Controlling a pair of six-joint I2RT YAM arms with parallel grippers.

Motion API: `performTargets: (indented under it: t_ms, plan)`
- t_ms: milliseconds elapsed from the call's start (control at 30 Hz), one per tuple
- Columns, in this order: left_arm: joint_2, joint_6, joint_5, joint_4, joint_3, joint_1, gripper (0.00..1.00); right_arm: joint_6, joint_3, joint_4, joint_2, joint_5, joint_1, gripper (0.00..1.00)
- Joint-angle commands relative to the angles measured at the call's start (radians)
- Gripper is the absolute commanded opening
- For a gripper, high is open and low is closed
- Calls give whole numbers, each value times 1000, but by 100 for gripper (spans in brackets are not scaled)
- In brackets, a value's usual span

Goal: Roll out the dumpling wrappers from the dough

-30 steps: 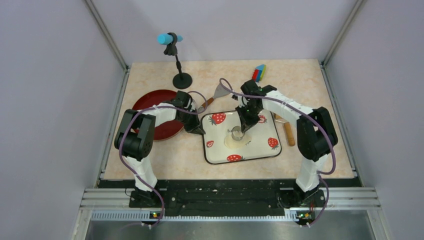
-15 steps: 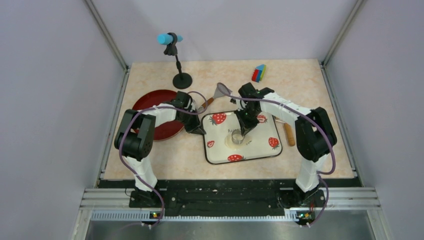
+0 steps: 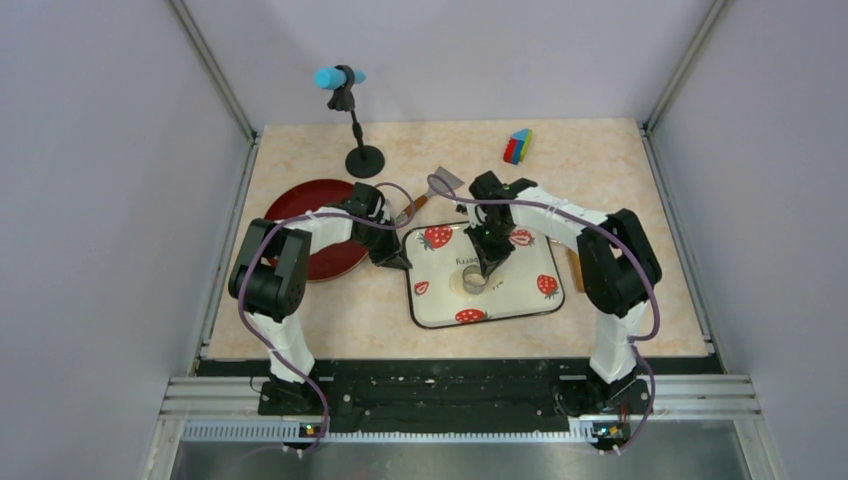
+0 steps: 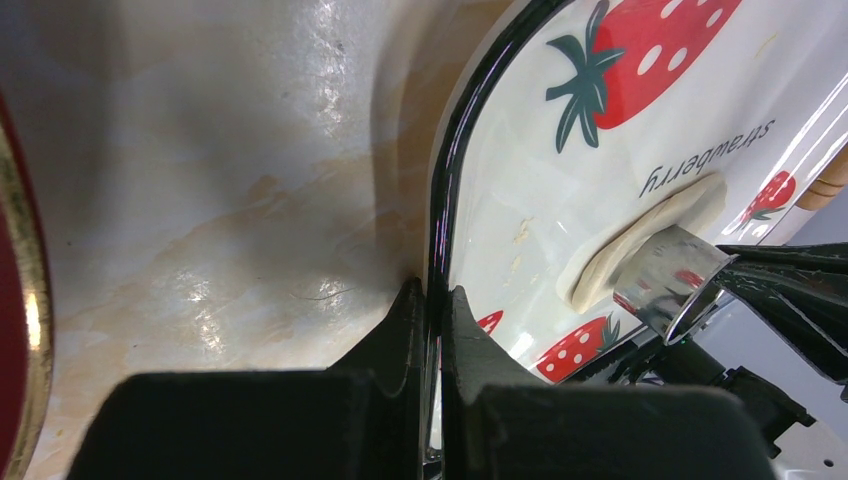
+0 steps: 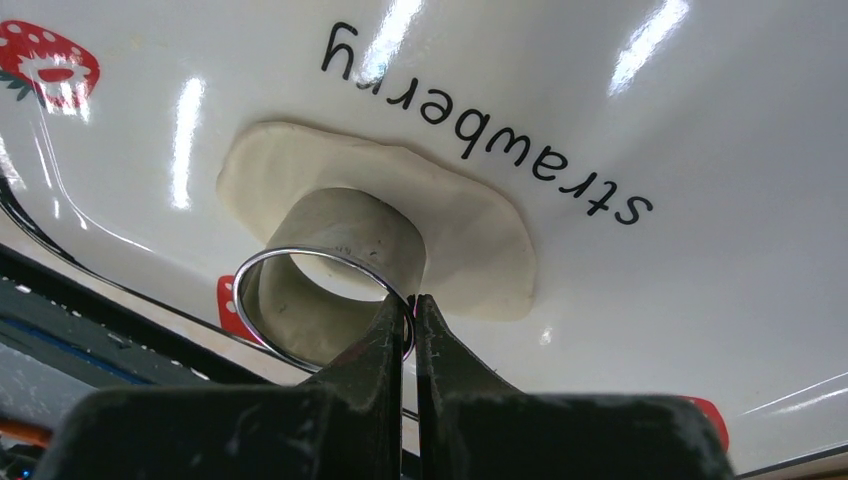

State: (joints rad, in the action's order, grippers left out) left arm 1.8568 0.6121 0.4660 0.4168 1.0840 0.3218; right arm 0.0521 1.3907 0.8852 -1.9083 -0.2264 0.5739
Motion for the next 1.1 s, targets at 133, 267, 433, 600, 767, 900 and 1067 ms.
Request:
performTargets:
  t_ms: [133,267,433,600,767,900,1067]
  plan:
    - [39,-3,-80,11,-50,16,0,-7,60,0,-9,46,32,0]
    - [38,-3,-80,10,-50,17,0,-3,64,-7,11,51,34,0]
    - [38,-3,-81,7,-53,17,0,-2,65,-15,18,55,35,0]
    - [35,-5,-82,10,-55,17,0,-3,53,-26,38,55,35,0]
    - [37,-8,-82,11,-54,16,0,-10,37,-35,63,50,37,0]
    - [35,-9,-83,13,-54,17,0,-14,15,-60,99,46,36,0]
    - [38,-9,-81,14,-52,17,0,-17,4,-65,104,48,37,0]
